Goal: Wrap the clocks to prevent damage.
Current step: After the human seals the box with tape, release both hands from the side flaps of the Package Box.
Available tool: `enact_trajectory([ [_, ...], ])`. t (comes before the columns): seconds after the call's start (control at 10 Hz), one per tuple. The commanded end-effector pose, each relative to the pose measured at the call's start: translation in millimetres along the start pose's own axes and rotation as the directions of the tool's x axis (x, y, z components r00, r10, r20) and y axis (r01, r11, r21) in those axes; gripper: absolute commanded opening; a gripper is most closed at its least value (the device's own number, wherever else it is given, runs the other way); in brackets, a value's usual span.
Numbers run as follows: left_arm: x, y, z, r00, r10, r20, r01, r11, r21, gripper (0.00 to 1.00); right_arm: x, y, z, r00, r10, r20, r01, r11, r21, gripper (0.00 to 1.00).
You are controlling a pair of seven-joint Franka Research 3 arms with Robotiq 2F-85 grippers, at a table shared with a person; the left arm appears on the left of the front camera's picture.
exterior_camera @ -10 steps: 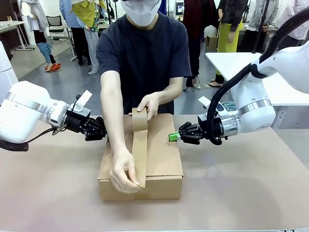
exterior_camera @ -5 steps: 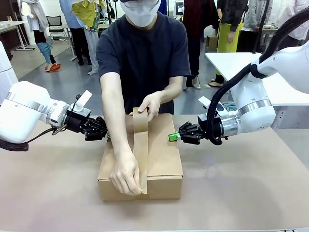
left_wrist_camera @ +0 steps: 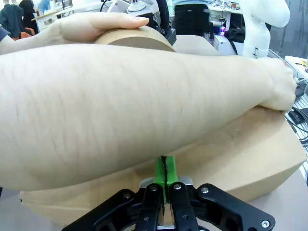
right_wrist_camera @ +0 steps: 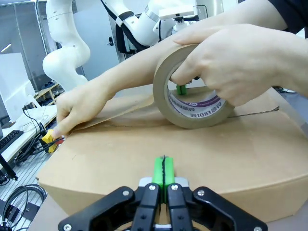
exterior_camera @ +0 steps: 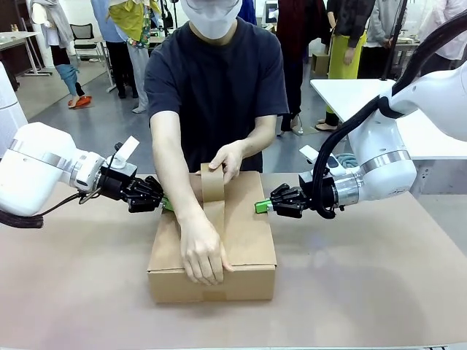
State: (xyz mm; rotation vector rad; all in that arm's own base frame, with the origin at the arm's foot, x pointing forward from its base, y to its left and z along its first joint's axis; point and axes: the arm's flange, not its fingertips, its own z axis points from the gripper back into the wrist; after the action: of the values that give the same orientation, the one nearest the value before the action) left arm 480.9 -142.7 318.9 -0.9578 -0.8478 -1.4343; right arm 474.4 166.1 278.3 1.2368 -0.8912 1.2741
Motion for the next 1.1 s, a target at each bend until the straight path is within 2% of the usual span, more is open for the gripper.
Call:
enact_trajectory([
  [0.0, -3.3, 0.9, -1.2, 1.000, 0.003, -0.005, -0.003, 1.000, 0.002, 0.00, -1.7, 0.9, -1.5, 1.000, -0.008, -0.007, 0.008, 1.000, -0.011, 0.01],
  [1.0, -3.3, 0.9, -1.2, 1.000, 0.003, -0.005, -0.003, 1.000, 0.002, 0.00, -1.7, 0.9, -1.5, 1.000, -0.008, -0.007, 0.008, 1.000, -0.011, 0.01],
])
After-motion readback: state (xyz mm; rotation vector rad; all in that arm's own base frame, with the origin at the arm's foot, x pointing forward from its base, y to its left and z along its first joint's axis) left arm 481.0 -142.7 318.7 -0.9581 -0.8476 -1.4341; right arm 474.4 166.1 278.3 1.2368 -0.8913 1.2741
